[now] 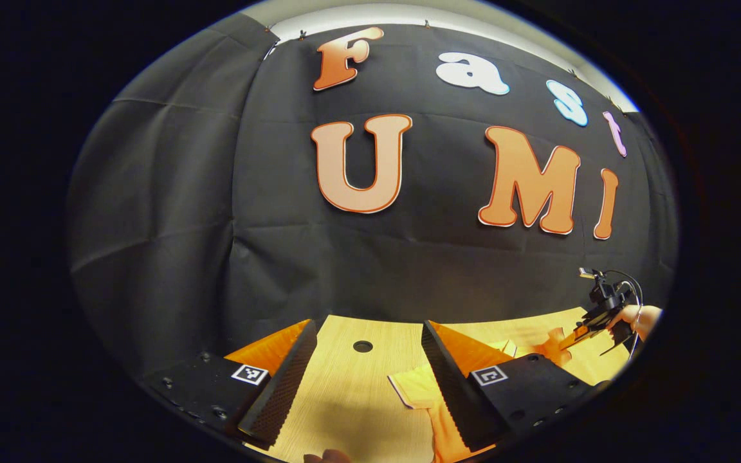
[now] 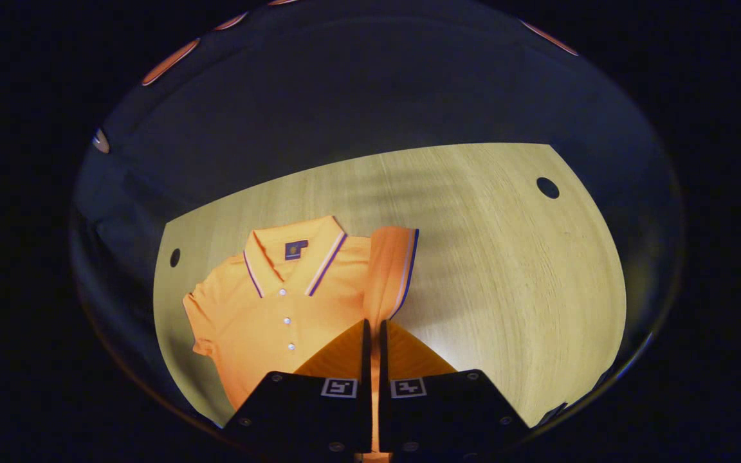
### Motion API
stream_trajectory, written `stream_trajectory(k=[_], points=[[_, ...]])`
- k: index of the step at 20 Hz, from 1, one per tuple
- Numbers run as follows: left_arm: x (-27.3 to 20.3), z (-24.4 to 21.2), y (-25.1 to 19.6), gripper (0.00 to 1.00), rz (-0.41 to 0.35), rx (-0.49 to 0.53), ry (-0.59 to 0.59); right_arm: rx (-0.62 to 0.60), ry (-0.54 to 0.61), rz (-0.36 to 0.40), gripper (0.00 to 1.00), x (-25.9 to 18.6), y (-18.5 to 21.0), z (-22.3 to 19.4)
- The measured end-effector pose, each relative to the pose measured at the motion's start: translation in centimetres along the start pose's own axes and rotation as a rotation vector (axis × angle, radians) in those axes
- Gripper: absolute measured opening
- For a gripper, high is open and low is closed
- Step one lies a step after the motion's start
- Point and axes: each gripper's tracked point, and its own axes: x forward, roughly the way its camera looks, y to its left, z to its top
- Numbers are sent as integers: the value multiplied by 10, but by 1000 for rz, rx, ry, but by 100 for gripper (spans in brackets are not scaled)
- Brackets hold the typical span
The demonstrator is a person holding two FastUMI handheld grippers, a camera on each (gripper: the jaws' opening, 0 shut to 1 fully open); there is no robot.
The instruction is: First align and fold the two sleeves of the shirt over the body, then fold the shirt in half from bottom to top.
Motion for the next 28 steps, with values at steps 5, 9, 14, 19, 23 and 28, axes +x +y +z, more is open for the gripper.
stream_trajectory(k=[5, 9, 14, 19, 23, 28], points=[[-6, -8, 22, 98, 2, -6, 12, -70, 52, 20, 5, 4, 42, -23], [-9, -15, 36, 98, 11, -7, 29, -125, 61, 84, 5, 15, 73, -37], [-9, -22, 42, 98, 15, -20, 43, -134, 93, 196, 36, 11, 109, -50], [-4, -32, 37, 98, 7, -51, 65, -154, 39, 234, 94, 12, 120, -44], [8, -40, 24, 99, -4, -78, 101, -133, -36, 282, 98, 1, 128, -32], [35, -70, -16, 99, -55, -95, 224, -156, -122, 260, 98, -15, 115, -15]])
